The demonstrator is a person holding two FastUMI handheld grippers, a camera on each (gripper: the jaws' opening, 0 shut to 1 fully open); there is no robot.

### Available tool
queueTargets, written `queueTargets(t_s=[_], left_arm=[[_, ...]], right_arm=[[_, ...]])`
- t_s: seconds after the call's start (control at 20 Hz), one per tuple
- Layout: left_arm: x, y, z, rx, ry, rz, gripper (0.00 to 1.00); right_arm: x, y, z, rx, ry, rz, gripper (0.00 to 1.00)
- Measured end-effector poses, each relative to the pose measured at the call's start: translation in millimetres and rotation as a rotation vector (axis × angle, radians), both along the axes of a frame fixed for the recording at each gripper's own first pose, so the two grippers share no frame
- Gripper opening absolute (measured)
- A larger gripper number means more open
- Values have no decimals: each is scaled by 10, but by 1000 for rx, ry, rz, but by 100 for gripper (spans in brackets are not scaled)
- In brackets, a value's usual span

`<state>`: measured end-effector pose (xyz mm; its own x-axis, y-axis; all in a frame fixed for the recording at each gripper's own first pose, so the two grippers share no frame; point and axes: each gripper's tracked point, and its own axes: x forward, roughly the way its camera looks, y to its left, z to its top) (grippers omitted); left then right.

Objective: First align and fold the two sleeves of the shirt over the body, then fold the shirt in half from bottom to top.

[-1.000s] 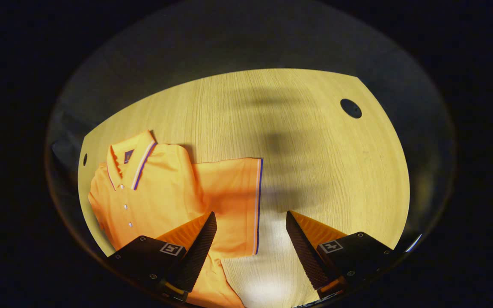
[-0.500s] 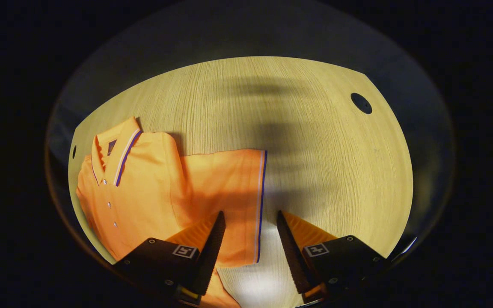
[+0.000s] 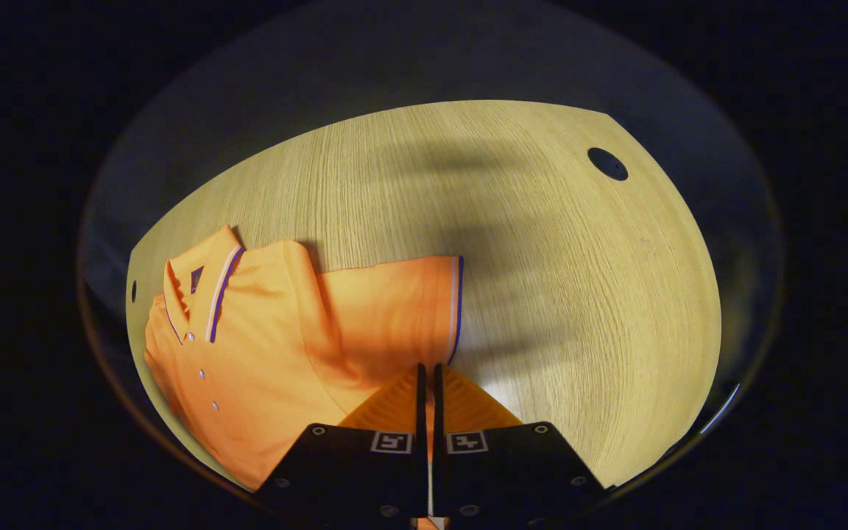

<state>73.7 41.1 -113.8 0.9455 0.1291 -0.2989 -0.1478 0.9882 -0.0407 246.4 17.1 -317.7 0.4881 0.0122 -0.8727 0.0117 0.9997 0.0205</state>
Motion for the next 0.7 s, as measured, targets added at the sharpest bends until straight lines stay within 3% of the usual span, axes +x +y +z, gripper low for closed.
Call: queueTargets(t_s=[0.2, 0.5, 0.7], left_arm=[[-89, 79, 68, 7, -18, 8, 98], [-217, 162, 154, -4, -47, -17, 98], [-246, 208, 218, -19, -50, -57, 98]], right_arm=[[-11, 15, 53, 0, -9, -15, 3], [-98, 151, 485, -17, -111, 5, 3], [-277, 517, 719, 12, -152, 44, 3]])
